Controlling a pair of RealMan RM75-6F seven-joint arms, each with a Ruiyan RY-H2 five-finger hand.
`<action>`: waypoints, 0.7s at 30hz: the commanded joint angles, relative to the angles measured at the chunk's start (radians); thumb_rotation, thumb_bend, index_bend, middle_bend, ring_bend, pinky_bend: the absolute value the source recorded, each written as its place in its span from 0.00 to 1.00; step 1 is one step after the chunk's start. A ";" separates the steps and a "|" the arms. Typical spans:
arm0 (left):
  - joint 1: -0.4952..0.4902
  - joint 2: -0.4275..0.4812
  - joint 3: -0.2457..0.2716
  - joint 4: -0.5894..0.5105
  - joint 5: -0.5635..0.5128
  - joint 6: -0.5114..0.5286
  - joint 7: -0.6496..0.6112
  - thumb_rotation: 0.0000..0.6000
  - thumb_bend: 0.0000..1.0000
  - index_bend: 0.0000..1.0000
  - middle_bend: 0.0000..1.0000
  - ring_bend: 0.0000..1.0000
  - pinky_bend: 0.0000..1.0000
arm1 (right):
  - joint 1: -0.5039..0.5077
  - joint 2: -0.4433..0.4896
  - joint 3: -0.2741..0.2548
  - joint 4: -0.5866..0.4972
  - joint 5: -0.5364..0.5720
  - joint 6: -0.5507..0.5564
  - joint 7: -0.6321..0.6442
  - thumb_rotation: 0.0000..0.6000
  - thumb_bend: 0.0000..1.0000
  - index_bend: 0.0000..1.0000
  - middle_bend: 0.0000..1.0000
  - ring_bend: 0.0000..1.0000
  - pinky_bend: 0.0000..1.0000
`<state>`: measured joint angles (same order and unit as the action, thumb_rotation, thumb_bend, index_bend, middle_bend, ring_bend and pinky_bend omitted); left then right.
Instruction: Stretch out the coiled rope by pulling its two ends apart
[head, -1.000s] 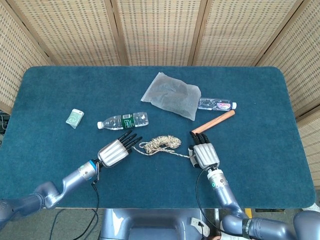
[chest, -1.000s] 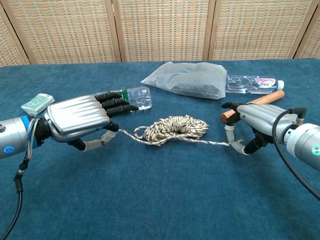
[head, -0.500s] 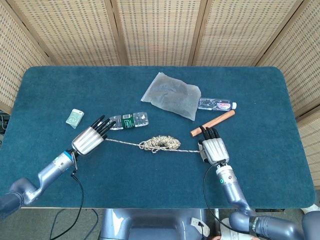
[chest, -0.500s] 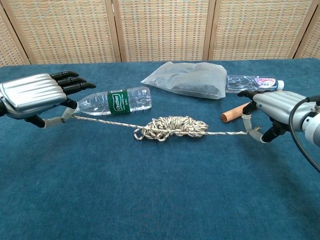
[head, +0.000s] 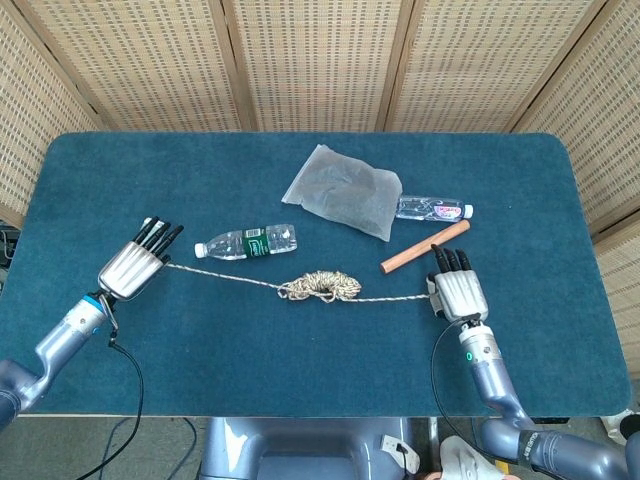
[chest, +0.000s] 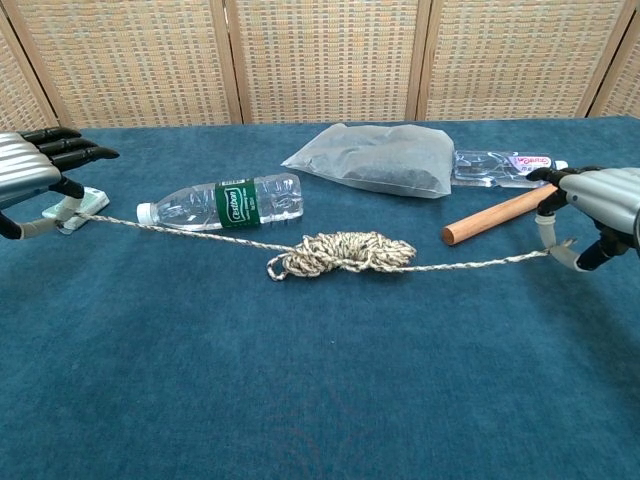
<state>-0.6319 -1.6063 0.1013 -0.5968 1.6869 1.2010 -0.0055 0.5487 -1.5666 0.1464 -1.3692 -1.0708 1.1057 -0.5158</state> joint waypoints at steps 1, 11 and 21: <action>0.011 -0.004 0.000 0.027 -0.006 0.007 -0.022 1.00 0.44 0.83 0.00 0.00 0.00 | -0.003 0.004 -0.001 0.007 0.000 -0.002 0.006 1.00 0.45 0.72 0.00 0.00 0.00; 0.031 -0.023 0.000 0.101 -0.014 0.016 -0.080 1.00 0.45 0.83 0.00 0.00 0.00 | -0.018 0.012 -0.010 0.039 -0.007 -0.003 0.023 1.00 0.45 0.72 0.00 0.00 0.00; 0.034 -0.033 0.002 0.120 -0.009 0.031 -0.097 1.00 0.45 0.83 0.00 0.00 0.00 | -0.026 0.013 -0.009 0.039 -0.014 0.000 0.033 1.00 0.45 0.72 0.00 0.00 0.00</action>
<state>-0.5982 -1.6388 0.1033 -0.4768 1.6778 1.2317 -0.1025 0.5227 -1.5536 0.1378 -1.3307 -1.0853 1.1058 -0.4828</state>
